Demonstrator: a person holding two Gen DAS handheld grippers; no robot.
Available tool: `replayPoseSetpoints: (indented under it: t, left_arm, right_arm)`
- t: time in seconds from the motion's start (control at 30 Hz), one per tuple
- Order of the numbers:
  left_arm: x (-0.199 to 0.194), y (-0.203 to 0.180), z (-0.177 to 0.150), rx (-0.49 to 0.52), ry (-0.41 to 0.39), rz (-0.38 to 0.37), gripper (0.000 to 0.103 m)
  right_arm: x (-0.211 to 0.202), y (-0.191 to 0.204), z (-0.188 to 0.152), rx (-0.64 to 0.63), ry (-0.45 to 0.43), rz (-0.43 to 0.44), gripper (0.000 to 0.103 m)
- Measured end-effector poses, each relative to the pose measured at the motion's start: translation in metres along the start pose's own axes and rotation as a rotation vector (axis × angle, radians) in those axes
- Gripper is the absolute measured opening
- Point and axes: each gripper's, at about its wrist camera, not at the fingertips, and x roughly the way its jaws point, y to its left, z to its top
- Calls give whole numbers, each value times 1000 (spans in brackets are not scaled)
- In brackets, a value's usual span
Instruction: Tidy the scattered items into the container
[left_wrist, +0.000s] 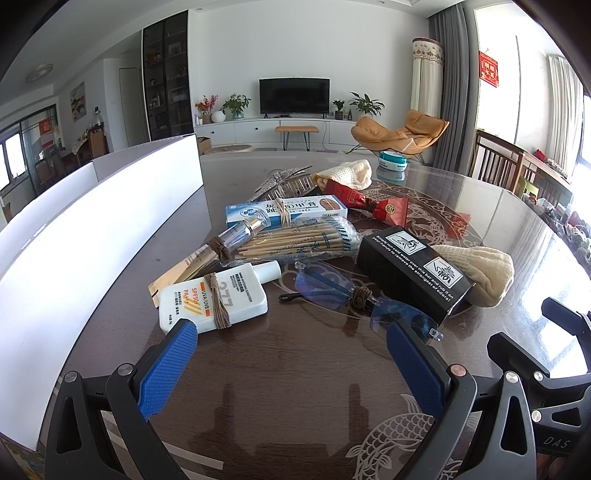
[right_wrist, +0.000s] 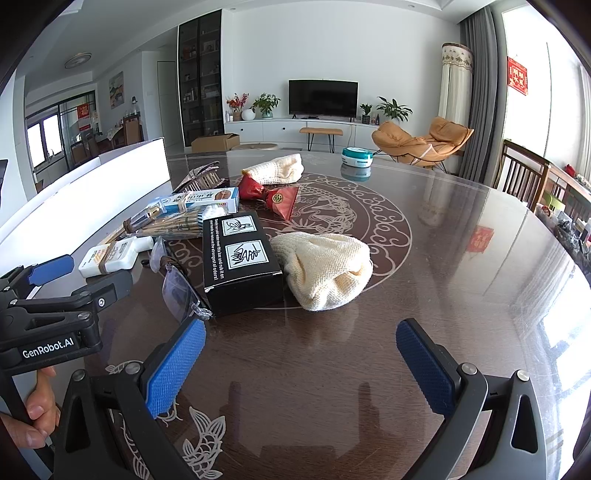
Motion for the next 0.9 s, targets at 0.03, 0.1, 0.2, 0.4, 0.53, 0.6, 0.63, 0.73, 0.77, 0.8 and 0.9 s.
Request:
replayPoseSetpoints:
  t: [0.03,0.1,0.2,0.4,0.53,0.6,0.63,0.73,0.77,0.8,0.9]
  left_arm:
    - [0,0,0,0,0,0,103]
    - [0,0,0,0,0,0,103]
    - [0,0,0,0,0,-1,103]
    - [0,0,0,0,0,-1,103]
    - [0,0,0,1,0,-1,103]
    - [0,0,0,1,0,-1,103]
    - [0,0,0,1,0,-1,103]
    - [0,1,0,1,0,-2,103]
    - [0,1,0,0,0,-2,103]
    - [0,1,0,0,-1,-2,103]
    - [0,0,-1,-1,-4,-3,103]
  right_arm:
    - [0,0,0,0,0,0,103]
    - [0,0,0,0,0,0,103]
    - [0,0,0,0,0,0,103]
    - [0,0,0,0,0,0,103]
    - [0,0,0,1,1,0,103]
    - [0,0,0,1,1,0,103]
    - [0,0,0,1,1,1,103]
    - [-1,1,0,0,2,2,103]
    - [-1,1,0,0,2,2,103]
    - [-1,2,-1,-1,3,2,103]
    - [-1,3,-1,-3,7,3,103]
